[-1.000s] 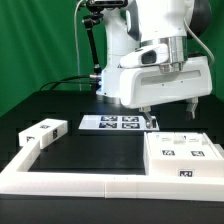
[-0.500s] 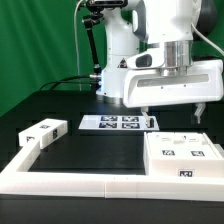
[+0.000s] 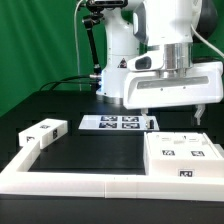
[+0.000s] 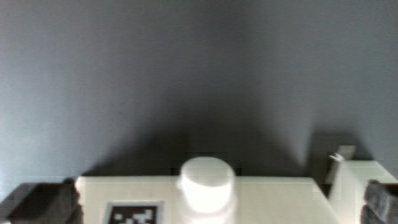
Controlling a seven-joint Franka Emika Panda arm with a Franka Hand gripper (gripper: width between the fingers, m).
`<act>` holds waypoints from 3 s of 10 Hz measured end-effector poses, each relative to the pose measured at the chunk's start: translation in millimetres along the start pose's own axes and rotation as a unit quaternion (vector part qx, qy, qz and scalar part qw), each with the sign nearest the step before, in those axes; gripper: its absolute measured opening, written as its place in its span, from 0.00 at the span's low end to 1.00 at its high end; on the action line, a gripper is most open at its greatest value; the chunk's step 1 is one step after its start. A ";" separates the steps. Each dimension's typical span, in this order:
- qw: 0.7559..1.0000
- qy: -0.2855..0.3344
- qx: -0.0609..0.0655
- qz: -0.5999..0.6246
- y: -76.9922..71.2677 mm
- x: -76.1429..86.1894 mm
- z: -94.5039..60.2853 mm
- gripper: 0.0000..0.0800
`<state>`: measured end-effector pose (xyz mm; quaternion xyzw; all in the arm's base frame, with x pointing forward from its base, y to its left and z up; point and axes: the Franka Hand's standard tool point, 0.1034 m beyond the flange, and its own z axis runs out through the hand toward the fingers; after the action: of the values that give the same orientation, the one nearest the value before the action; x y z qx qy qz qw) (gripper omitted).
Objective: Assemble cabinet
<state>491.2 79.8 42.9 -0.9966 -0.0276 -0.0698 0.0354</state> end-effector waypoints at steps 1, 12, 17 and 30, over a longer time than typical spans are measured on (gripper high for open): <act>1.000 -0.002 0.000 0.005 2.7 -0.8 8.5 1.00; 1.000 0.013 0.005 0.001 3.0 14.9 39.3 0.77; 1.000 0.005 0.004 -0.017 1.0 -0.4 38.2 0.13; 0.998 0.008 -0.004 -0.068 3.9 38.9 -63.8 0.00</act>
Offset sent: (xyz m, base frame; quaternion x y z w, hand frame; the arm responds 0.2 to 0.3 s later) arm 0.0121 0.0039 -0.0306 0.0127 0.0149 0.0398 0.9990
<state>521.2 73.1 111.2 -0.9919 -0.0946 -0.0798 0.0272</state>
